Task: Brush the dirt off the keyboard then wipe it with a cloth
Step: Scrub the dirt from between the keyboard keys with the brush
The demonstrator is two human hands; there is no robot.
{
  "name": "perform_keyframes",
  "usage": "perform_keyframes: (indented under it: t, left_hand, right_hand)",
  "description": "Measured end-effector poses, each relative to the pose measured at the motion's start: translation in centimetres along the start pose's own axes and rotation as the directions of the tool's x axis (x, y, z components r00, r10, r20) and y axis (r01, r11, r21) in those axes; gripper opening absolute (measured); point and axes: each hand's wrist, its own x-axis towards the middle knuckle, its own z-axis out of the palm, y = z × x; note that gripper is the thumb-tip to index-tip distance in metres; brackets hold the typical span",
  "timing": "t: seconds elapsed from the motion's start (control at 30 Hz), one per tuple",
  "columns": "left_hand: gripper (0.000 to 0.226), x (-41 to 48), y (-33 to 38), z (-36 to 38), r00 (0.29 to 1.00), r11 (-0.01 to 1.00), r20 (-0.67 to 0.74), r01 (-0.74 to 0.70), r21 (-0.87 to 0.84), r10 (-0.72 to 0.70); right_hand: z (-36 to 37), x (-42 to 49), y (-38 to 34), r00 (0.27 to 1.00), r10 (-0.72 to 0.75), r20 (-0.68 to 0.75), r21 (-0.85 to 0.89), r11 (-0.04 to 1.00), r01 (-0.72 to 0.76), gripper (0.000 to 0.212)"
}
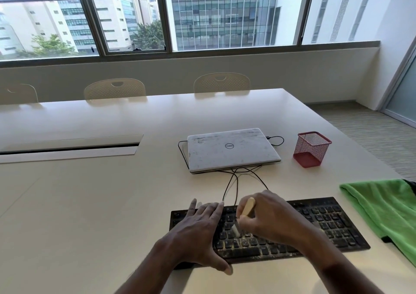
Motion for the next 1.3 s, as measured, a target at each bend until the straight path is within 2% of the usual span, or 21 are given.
perform_keyframes:
  t: [0.07, 0.17, 0.23, 0.3, 0.37, 0.47, 0.57, 0.63, 0.8, 1.03, 1.2, 1.3]
  left_hand:
    - [0.146, 0.0, 0.0, 0.0, 1.000, 1.000, -0.002, 0.002, 0.006, -0.002]
    - [0.146, 0.0, 0.1, 0.0, 1.000, 1.000, 0.000, 0.006, 0.009, -0.006]
    - [0.146, 0.0, 0.1, 0.0, 1.000, 1.000, 0.006, 0.010, 0.003, -0.010]
    - [0.146, 0.1, 0.0, 0.1, 1.000, 1.000, 0.007, 0.010, 0.000, -0.010]
    - [0.146, 0.1, 0.0, 0.1, 1.000, 1.000, 0.002, 0.009, -0.001, -0.009]
    - [0.145, 0.0, 0.1, 0.0, 1.000, 1.000, 0.007, 0.010, -0.001, -0.010]
    - [0.146, 0.0, 0.1, 0.0, 1.000, 1.000, 0.002, 0.010, -0.002, -0.010]
    - [0.146, 0.0, 0.1, 0.0, 1.000, 1.000, 0.002, 0.010, 0.000, -0.010]
    - [0.146, 0.0, 0.2, -0.2, 1.000, 1.000, 0.010, 0.009, -0.003, -0.009]
    - [0.145, 0.1, 0.5, -0.3, 1.000, 1.000, 0.008, 0.003, -0.003, -0.003]
    - [0.145, 0.4, 0.9, -0.4, 1.000, 1.000, 0.008, -0.007, 0.002, 0.007]
    - [0.145, 0.5, 0.8, -0.3, 1.000, 1.000, 0.019, -0.004, 0.000, 0.004]
  right_hand:
    - [0.1, 0.2, 0.1, 1.000, -0.006, -0.015, 0.010, 1.000, 0.006, 0.016]
    - [0.6, 0.0, 0.3, 0.998, 0.000, 0.063, 0.010, 1.000, -0.001, 0.018]
    - [0.5, 0.0, 0.3, 0.998, -0.004, 0.064, 0.014, 1.000, 0.003, 0.017]
    - [0.3, 0.0, 0.1, 0.999, -0.036, 0.033, 0.054, 0.998, 0.035, 0.014]
    - [0.2, 0.0, -0.3, 0.995, -0.082, 0.065, 0.082, 0.994, 0.077, 0.012]
    - [0.0, -0.2, 0.0, 0.988, -0.092, 0.123, 0.036, 0.995, 0.088, 0.011]
    - [-0.8, -0.4, 0.6, 0.995, -0.052, 0.085, -0.012, 0.999, 0.053, 0.010]
    - [-1.0, -0.4, 0.6, 0.997, -0.063, 0.055, 0.020, 0.998, 0.062, 0.009]
    - [-0.9, -0.6, 0.6, 0.990, -0.063, 0.126, -0.015, 0.998, 0.065, 0.010]
    - [-1.1, -0.4, 0.6, 0.999, -0.006, -0.033, 0.030, 1.000, 0.007, 0.009]
    - [-0.4, -0.6, 0.8, 0.996, 0.035, 0.085, -0.006, 0.999, -0.035, 0.012]
    - [-0.8, -0.5, 0.8, 1.000, 0.026, 0.008, 0.006, 1.000, -0.026, 0.014]
